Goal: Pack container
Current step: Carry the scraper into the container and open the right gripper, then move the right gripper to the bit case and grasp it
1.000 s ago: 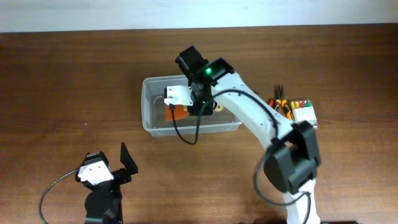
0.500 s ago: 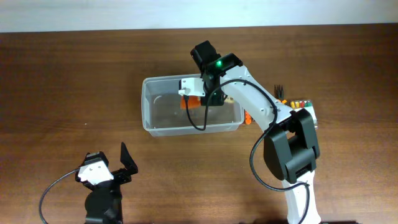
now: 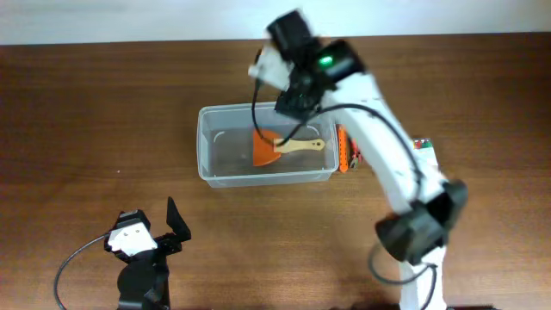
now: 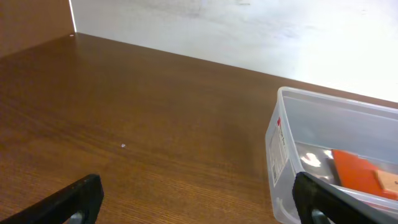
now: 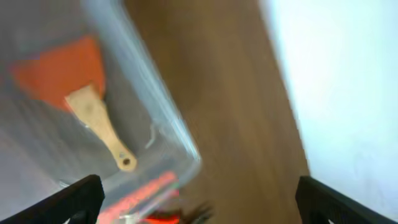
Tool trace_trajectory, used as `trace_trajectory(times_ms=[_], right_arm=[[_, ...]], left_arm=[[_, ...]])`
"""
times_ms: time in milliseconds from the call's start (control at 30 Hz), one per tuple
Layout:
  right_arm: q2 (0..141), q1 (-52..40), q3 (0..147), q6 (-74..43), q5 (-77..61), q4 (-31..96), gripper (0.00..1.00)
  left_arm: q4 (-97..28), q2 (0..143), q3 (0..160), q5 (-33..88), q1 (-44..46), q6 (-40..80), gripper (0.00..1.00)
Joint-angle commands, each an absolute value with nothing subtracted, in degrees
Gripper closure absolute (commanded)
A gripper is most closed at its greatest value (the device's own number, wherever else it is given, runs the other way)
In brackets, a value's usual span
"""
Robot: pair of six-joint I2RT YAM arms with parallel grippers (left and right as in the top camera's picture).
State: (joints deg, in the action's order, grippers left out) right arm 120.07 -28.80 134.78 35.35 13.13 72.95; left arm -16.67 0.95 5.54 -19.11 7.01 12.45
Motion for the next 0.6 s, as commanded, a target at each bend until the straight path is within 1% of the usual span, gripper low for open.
trace_trajectory(times_ms=[0,133,267,433,567], right_arm=[[112.3,-24.1,140.9,9.9,13.9,77.0,0.01],[110.6,-16.3,141.0,7.5,6.2,82.5,0.01],[112.1,-7.2,138.1,-2.2,4.5,84.3,0.01],[115.3,2.6,128.4,-15.9,4.4,82.9,0.01],[117.7,7.6,117.6,-18.3,3.0,78.1,0.01]], left_arm=[[-16.7,0.7,5.3,-19.3,7.2,11.9,0.01],[-16.7,0.7,5.3,-19.3,7.2,11.9,0.01],[-16.7,0.7,5.3,-19.3,7.2,11.9,0.01],[-16.7,0.7,5.3,-19.3,7.2,11.9,0.01],[-16.7,0.7,5.3,-19.3,7.2,11.9,0.01]])
